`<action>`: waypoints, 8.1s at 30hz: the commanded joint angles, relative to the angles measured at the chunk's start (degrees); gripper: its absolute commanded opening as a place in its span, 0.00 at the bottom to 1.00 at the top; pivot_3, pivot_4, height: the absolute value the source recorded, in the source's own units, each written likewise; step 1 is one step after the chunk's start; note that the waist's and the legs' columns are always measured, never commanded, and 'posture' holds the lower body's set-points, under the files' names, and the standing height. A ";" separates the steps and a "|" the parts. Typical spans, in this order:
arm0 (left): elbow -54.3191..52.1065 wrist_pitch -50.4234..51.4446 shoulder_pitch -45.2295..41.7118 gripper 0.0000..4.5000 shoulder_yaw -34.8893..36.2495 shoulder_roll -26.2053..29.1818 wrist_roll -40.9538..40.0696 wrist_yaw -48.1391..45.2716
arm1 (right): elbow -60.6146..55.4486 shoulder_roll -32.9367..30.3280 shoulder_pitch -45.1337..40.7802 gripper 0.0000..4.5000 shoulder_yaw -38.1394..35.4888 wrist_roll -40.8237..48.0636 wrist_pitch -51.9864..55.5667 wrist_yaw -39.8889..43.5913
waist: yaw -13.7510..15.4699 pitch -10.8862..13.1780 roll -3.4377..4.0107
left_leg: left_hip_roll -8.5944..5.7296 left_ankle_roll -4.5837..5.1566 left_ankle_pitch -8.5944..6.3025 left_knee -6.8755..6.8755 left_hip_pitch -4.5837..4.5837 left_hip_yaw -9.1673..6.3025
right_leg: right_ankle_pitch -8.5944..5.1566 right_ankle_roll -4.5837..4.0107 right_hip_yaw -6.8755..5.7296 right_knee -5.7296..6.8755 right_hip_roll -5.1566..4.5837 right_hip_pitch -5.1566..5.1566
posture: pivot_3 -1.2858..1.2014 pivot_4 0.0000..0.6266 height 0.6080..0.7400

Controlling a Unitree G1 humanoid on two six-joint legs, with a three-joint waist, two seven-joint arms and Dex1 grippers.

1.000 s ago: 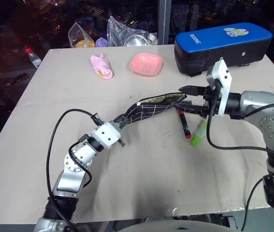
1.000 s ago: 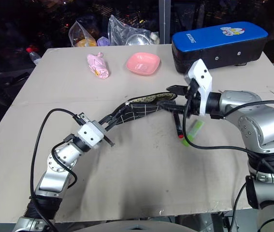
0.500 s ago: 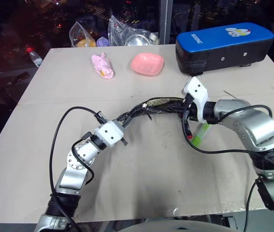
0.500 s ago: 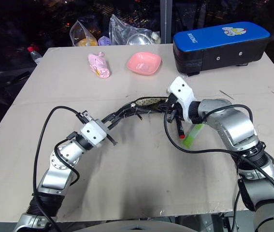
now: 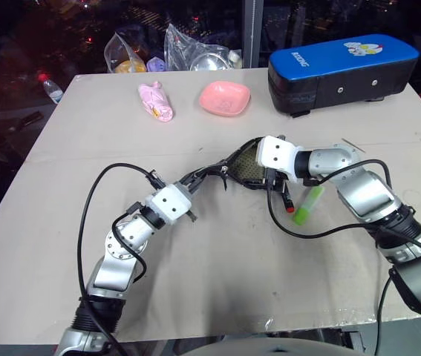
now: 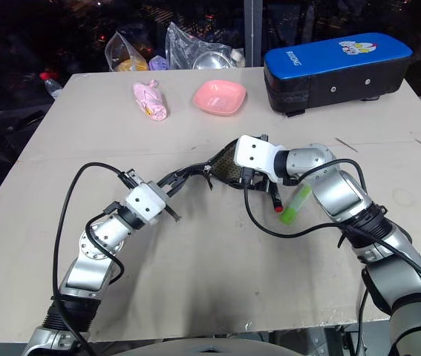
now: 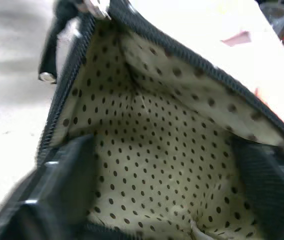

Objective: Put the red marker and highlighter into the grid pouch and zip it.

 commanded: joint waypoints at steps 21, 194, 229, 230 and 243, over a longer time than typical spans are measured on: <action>-0.53 1.56 -2.56 0.00 2.49 -0.39 0.62 3.86 | -24.19 4.02 26.28 0.74 -15.21 10.85 38.71 -22.82 | 1.37 -0.05 -0.08 | -0.01 -0.13 0.09 0.18 -0.27 -0.15 | 0.00 0.00 -0.09 0.01 -0.03 -0.12 | 0.52 0.24 0.96; 1.89 8.25 -8.36 0.00 -4.75 -5.07 -10.43 -12.23 | -5.78 -7.89 -13.22 0.77 -14.60 0.31 17.94 30.50 | 1.32 0.13 0.11 | 0.06 -0.45 0.29 0.63 -0.65 -0.17 | 0.20 -0.23 -0.04 0.34 0.07 -0.51 | 0.52 0.24 0.96; 2.25 8.37 -7.47 0.00 -4.96 -5.72 -9.80 -11.74 | -11.84 14.08 2.80 0.20 -26.55 32.95 56.94 -6.01 | 1.16 0.07 0.05 | 0.05 -0.25 0.18 0.73 -0.65 -0.28 | 0.22 -0.24 -0.05 0.37 0.09 -0.43 | 0.52 0.24 0.96; 2.36 8.36 -7.56 0.00 -4.98 -5.72 -9.79 -11.70 | -11.79 13.78 2.99 0.11 -26.39 33.08 56.77 -6.24 | 1.16 0.07 0.05 | 0.05 -0.25 0.17 0.73 -0.65 -0.28 | 0.22 -0.24 -0.05 0.37 0.09 -0.43 | 0.52 0.24 0.96; 3.40 8.19 -8.35 0.00 -4.58 -5.12 -9.91 -11.86 | -12.28 11.88 4.64 0.11 -26.62 35.28 55.70 -8.01 | 1.13 0.07 0.05 | 0.05 -0.22 0.16 0.73 -0.65 -0.27 | 0.22 -0.24 -0.05 0.37 0.08 -0.43 | 0.52 0.24 0.96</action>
